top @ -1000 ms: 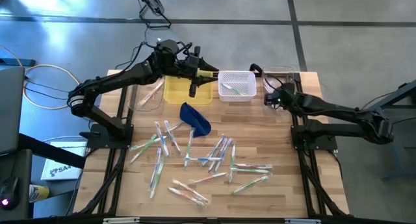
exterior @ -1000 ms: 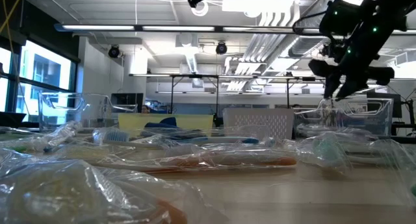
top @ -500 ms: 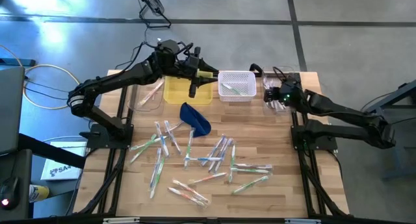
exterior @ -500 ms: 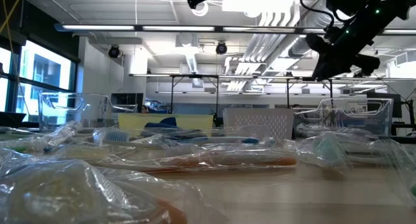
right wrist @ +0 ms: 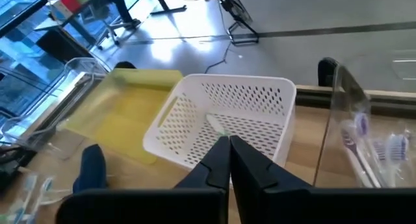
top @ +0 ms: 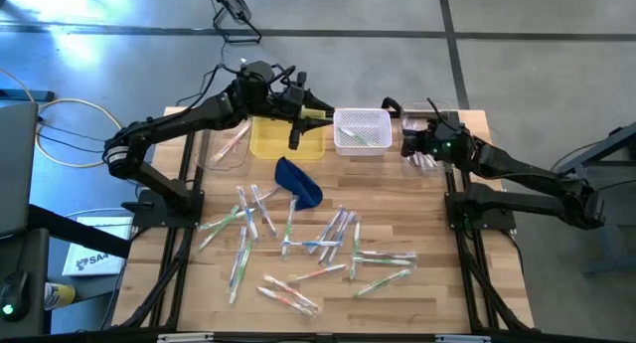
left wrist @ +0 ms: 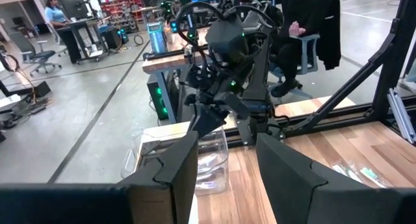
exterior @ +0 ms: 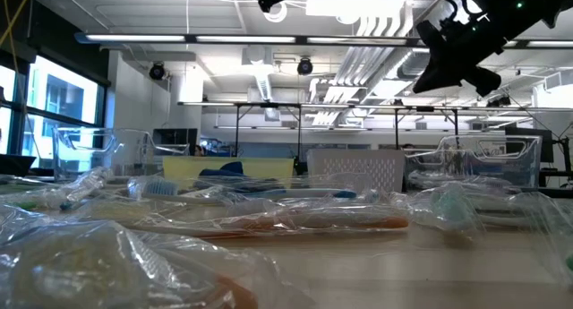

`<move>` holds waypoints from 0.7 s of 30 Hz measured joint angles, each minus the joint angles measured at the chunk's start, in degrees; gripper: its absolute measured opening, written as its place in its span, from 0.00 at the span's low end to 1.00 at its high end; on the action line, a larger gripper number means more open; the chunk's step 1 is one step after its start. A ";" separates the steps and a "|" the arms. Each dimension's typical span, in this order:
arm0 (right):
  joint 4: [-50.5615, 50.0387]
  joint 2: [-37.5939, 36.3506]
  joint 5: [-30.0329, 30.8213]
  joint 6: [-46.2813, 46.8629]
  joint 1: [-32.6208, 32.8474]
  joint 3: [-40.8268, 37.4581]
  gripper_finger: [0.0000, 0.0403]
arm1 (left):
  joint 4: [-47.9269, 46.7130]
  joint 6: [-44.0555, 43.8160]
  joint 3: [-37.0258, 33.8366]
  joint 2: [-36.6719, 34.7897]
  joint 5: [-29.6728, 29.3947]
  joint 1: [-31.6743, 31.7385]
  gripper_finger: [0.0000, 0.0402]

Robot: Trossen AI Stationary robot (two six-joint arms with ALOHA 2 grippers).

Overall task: Pick & Place Toothbrushes
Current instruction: Put the green toothbrush into the white bin

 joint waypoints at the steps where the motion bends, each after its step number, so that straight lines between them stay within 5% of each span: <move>1: 0.29 0.00 0.00 -0.45 0.21 0.00 0.01 | 0.00 0.00 0.00 0.00 -0.27 0.00 0.38; 21: 11.78 -3.64 2.51 -8.08 13.48 0.02 0.00 | -2.54 4.68 0.04 -3.75 -5.54 -0.23 0.38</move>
